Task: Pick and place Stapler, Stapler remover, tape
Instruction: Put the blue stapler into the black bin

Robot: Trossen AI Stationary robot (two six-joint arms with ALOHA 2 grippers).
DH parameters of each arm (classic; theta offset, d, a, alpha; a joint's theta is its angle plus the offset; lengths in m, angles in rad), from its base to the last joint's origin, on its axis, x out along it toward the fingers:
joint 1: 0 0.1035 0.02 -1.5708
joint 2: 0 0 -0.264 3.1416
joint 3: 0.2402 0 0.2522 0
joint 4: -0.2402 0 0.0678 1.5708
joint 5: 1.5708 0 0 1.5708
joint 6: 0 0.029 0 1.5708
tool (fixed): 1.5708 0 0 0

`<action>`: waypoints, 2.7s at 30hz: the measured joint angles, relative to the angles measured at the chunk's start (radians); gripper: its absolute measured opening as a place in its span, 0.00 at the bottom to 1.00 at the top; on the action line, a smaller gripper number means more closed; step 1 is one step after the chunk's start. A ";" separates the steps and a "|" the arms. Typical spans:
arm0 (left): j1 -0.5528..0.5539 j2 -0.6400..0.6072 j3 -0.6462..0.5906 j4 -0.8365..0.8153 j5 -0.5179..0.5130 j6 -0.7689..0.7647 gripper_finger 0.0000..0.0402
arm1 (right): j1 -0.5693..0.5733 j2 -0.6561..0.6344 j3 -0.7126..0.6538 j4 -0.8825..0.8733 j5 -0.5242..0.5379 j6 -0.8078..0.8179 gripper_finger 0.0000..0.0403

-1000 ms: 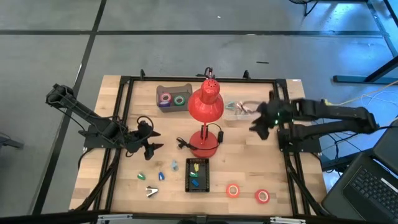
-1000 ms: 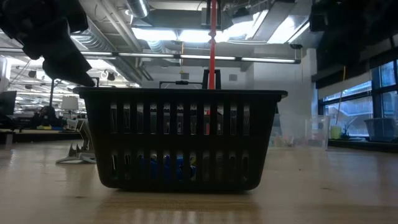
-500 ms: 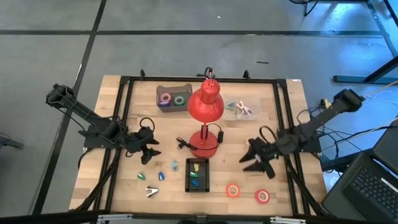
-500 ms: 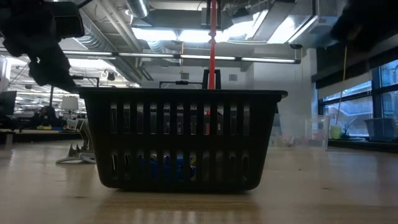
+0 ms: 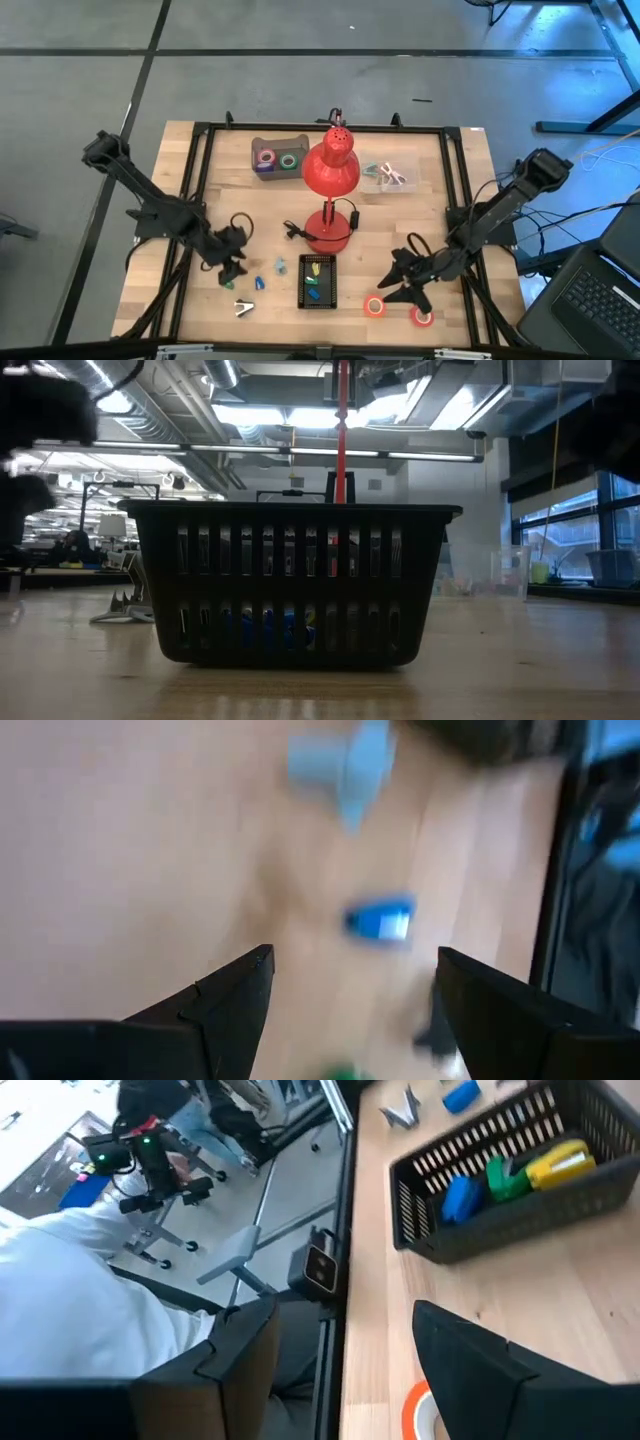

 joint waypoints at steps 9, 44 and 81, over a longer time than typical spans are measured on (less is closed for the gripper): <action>-0.086 0.234 0.005 0.017 0.321 -0.075 0.66 | -0.006 0.006 0.000 0.065 0.000 -0.052 0.58; -0.115 0.294 0.021 0.026 -0.004 0.304 0.66 | -0.007 0.005 0.000 0.145 0.000 -0.141 0.58; 0.060 0.606 0.276 0.048 0.076 1.140 0.66 | -0.012 0.005 0.000 0.167 0.000 -0.164 0.57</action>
